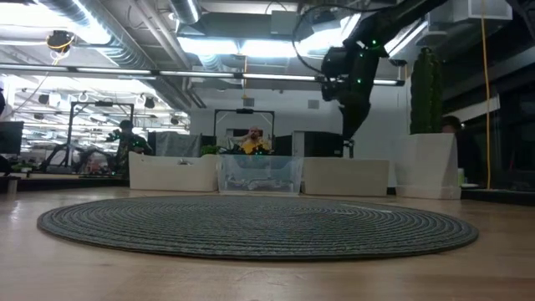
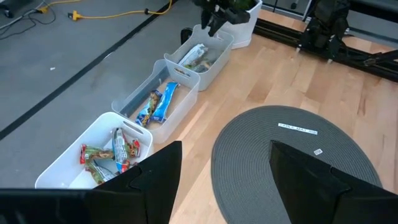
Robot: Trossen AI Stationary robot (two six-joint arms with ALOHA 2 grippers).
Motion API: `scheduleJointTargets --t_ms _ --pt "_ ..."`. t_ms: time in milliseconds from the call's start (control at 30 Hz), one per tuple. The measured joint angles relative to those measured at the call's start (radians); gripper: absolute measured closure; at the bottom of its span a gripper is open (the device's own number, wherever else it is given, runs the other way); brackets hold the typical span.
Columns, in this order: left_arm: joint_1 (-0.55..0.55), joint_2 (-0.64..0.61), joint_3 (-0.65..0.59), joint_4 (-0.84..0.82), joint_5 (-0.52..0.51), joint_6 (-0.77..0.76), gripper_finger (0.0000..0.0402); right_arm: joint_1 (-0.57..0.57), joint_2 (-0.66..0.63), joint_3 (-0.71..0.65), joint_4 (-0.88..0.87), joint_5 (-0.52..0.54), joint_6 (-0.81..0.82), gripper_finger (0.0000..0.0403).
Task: Pick and place Granola Bars by type
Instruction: Return to Home Position
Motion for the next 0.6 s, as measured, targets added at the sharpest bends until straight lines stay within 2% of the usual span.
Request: scheduleJointTargets --t_ms 133,233,433,533,600 --pt "0.0 0.0 0.0 0.0 0.0 0.0 0.0171 0.029 -0.025 0.047 -0.035 -0.038 0.052 0.0199" --pt "0.0 0.0 0.0 0.0 0.002 -0.044 0.0171 0.069 -0.102 0.051 -0.012 -0.112 0.09 0.0184" --pt "0.0 0.006 0.0 0.001 0.048 -0.182 0.0171 0.214 -0.35 0.044 0.015 -0.115 0.198 0.0191" --pt "0.0 0.008 0.0 0.007 0.049 -0.214 0.0171 0.301 -0.481 0.033 0.065 -0.072 0.247 0.0199" --pt "0.0 0.011 0.0 0.018 0.031 -0.257 0.0171 0.357 -0.553 0.031 0.094 -0.004 0.268 0.0204"
